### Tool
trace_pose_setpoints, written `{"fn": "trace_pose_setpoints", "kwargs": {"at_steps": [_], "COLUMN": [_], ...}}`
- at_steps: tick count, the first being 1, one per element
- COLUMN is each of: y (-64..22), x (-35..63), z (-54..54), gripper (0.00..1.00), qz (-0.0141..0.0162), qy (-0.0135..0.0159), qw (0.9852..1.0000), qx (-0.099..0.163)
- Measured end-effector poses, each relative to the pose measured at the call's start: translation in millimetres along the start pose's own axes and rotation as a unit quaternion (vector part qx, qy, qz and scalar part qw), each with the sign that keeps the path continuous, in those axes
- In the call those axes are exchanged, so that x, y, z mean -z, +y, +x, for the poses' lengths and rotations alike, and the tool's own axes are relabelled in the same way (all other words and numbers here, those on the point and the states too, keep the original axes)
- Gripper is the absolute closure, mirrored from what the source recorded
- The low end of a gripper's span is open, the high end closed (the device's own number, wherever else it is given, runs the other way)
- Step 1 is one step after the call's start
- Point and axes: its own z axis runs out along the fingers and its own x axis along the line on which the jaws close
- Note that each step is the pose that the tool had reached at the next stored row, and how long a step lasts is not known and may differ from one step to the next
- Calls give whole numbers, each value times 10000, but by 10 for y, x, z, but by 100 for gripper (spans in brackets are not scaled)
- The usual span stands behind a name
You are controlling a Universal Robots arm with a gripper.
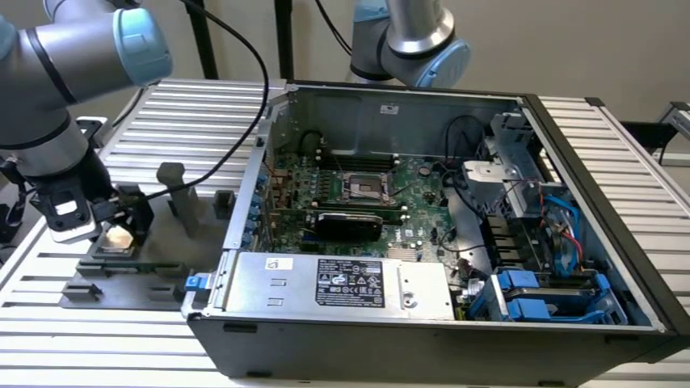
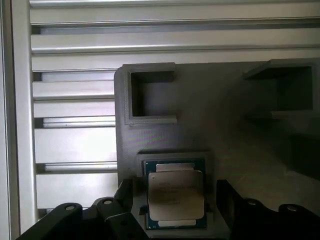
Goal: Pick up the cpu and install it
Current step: 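Pick up the cpu and move it towards the insertion slot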
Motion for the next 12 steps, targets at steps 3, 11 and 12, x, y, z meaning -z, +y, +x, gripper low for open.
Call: {"fn": "trace_pose_setpoints", "kwargs": {"at_steps": [3,11,12], "y": [0,0,0], "x": [-4,-5,-5], "z": [0,0,0], "gripper": [25,41,45], "qz": [5,6,6], "qy": [4,16,17], "qw": [10000,10000,10000], "qx": [-2,-2,-2]}}
